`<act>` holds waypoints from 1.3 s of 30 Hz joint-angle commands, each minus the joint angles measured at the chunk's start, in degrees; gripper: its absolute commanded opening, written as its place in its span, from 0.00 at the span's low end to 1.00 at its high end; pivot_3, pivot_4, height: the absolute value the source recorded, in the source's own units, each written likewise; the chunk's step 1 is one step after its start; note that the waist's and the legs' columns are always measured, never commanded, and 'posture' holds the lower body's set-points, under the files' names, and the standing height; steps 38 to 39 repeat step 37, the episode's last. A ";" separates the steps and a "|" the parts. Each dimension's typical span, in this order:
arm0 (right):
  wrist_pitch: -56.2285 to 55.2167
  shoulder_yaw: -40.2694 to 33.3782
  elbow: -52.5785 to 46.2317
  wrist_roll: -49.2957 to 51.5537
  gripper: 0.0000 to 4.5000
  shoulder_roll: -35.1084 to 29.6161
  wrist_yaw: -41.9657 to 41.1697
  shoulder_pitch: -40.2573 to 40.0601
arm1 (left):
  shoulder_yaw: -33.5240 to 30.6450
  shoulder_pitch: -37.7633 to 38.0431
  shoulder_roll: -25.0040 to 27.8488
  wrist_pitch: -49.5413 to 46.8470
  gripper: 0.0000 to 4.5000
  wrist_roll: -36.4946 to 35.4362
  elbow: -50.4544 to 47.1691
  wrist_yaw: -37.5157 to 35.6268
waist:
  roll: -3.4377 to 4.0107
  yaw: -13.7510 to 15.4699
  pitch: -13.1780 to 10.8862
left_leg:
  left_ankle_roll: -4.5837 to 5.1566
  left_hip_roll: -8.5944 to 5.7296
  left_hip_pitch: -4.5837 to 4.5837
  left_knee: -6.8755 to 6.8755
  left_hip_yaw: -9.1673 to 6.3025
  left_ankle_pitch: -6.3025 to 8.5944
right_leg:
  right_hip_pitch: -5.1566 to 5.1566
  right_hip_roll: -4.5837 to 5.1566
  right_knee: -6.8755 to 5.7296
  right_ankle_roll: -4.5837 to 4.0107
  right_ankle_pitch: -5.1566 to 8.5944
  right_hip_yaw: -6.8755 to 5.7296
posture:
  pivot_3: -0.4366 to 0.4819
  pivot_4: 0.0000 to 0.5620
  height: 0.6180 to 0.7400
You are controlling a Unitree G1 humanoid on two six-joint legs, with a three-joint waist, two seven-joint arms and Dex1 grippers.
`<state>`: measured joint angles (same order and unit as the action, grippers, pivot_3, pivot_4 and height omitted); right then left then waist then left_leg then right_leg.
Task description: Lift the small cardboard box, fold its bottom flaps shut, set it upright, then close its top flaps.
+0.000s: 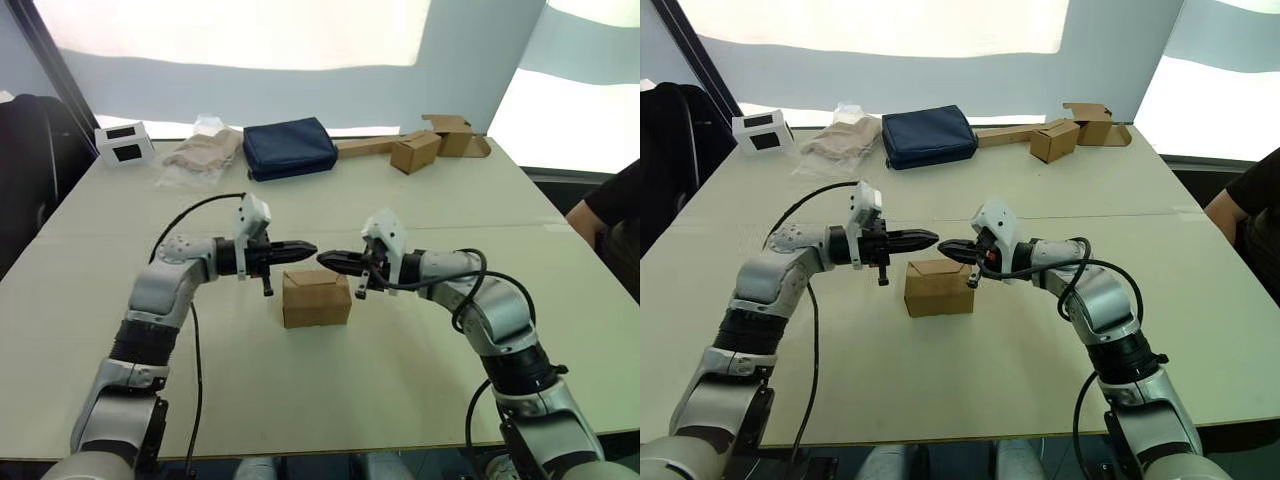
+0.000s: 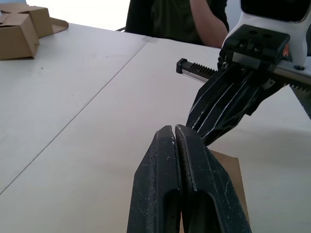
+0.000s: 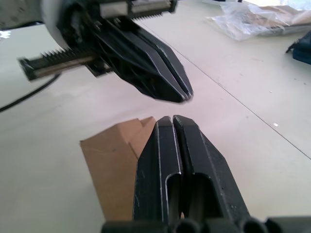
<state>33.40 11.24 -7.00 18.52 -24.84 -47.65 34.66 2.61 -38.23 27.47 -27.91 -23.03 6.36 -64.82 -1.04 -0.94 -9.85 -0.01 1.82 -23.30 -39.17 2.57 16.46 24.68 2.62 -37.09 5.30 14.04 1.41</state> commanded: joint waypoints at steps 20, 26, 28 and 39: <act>5.84 -7.92 -8.86 7.86 0.00 -0.94 0.03 -4.29 | -5.21 9.63 5.90 -6.36 0.02 -4.21 -13.76 7.98 | 0.00 0.13 -0.01 | 0.00 0.04 0.12 0.03 -0.01 0.00 | -0.10 0.04 0.01 -0.11 0.06 0.03 | 0.48 0.27 1.00; 15.00 -17.91 -19.61 16.96 0.00 -12.77 -3.21 -9.85 | -15.43 14.92 12.24 -14.56 0.02 -12.53 -24.55 9.72 | -0.01 0.18 -0.01 | 0.00 0.10 -0.05 0.08 -0.07 0.01 | 0.01 0.13 0.10 0.00 0.01 -0.02 | 0.48 0.27 1.00; 16.81 -20.44 -21.40 19.02 0.00 -17.20 -4.83 -12.32 | -18.15 18.31 15.56 -16.70 0.02 -15.06 -28.07 8.67 | -0.02 0.16 -0.02 | 0.02 0.11 -0.05 0.15 -0.05 0.02 | 0.00 0.18 0.17 0.00 0.03 -0.02 | 0.48 0.27 1.00; 16.03 -28.03 -26.09 21.54 0.00 -29.21 -11.20 -28.14 | -30.21 34.98 24.17 -19.73 0.02 -21.00 -35.33 5.51 | -0.03 0.17 -0.03 | 0.00 0.13 0.10 0.10 0.04 0.02 | -0.11 0.21 0.28 -0.36 0.24 0.02 | 0.48 0.27 1.00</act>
